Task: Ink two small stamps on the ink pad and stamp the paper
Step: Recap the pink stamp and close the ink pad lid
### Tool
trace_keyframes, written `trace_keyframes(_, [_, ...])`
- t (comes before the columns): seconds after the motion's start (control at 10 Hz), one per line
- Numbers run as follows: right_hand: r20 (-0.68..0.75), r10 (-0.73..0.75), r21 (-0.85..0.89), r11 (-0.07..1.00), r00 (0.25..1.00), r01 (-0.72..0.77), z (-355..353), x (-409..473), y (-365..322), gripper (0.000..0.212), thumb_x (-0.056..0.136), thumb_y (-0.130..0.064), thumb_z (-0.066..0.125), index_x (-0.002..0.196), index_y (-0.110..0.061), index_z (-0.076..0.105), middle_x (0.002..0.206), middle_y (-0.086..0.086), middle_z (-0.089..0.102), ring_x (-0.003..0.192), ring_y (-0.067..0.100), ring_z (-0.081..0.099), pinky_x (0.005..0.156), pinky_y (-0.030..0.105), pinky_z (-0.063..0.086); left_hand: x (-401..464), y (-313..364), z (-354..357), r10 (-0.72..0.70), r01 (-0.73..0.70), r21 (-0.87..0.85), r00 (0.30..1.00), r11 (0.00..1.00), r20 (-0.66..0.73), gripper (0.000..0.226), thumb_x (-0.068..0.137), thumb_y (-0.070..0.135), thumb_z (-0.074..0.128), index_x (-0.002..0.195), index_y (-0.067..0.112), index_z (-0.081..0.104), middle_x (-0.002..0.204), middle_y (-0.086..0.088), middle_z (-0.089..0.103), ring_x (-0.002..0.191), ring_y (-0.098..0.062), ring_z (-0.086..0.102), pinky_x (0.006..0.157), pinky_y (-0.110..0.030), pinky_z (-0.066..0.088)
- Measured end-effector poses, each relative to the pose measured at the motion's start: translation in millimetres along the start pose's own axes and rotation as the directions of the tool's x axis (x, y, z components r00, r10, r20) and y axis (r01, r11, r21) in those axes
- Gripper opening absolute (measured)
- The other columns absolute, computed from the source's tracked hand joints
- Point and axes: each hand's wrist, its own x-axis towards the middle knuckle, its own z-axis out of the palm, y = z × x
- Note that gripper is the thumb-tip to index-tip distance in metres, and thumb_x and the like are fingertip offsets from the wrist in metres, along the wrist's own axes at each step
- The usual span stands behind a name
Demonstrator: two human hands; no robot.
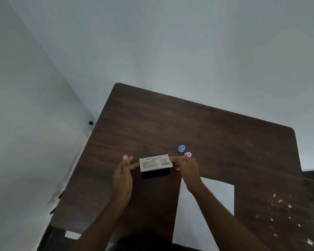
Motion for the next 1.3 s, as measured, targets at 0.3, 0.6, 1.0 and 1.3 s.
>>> trace_keyframes(0.3, [-0.021,-0.096,-0.198,0.976,0.995,0.090,8.4,-3.4,14.2,0.020,0.087,-0.018,0.067,0.106,-0.014,0.070,0.103,-0.004,0.072,0.089,0.006,0.066,0.080,0.030,0.059,9.1,-18.9,-0.1,0.064,-0.072,0.268,0.997,0.961,0.040,0.034,0.088,0.029,0.066,0.121,0.025,0.060,0.095,0.010,0.073,0.090,0.001,0.065,0.080,-0.023,0.052])
trace_keyframes(0.6, [0.017,-0.109,-0.319,0.942,0.994,0.109,20.2,-3.4,15.1,0.016,0.082,-0.011,0.071,0.093,-0.021,0.064,0.102,-0.002,0.072,0.090,0.009,0.067,0.071,0.018,0.055,18.4,-16.8,1.5,0.138,-0.189,0.489,0.981,0.852,0.139,0.052,0.072,0.014,0.081,0.120,0.020,0.062,0.087,0.012,0.066,0.077,0.000,0.059,0.064,-0.010,0.042])
trace_keyframes(1.0, [-0.059,-0.094,-0.371,0.926,0.994,0.066,19.9,0.9,10.4,0.008,0.088,-0.016,0.064,0.096,-0.014,0.066,0.102,0.003,0.071,0.085,0.009,0.064,0.074,0.024,0.057,19.2,-13.6,0.3,0.156,-0.186,0.489,0.983,0.852,0.102,0.039,0.081,0.023,0.074,0.118,0.018,0.063,0.090,0.005,0.067,0.078,-0.007,0.061,0.065,-0.013,0.044])
trace_keyframes(1.3, [-0.302,-0.288,-0.208,0.950,0.908,0.232,-76.9,-40.1,-72.5,0.013,0.085,-0.015,0.068,0.097,-0.020,0.072,0.085,-0.006,0.072,0.075,0.004,0.066,0.065,0.021,0.054,30.3,54.2,4.2,0.602,-0.572,0.644,0.770,0.509,0.208,0.044,0.094,0.046,0.047,0.134,0.028,0.046,0.134,0.004,0.054,0.124,-0.009,0.045,0.101,-0.029,0.038])
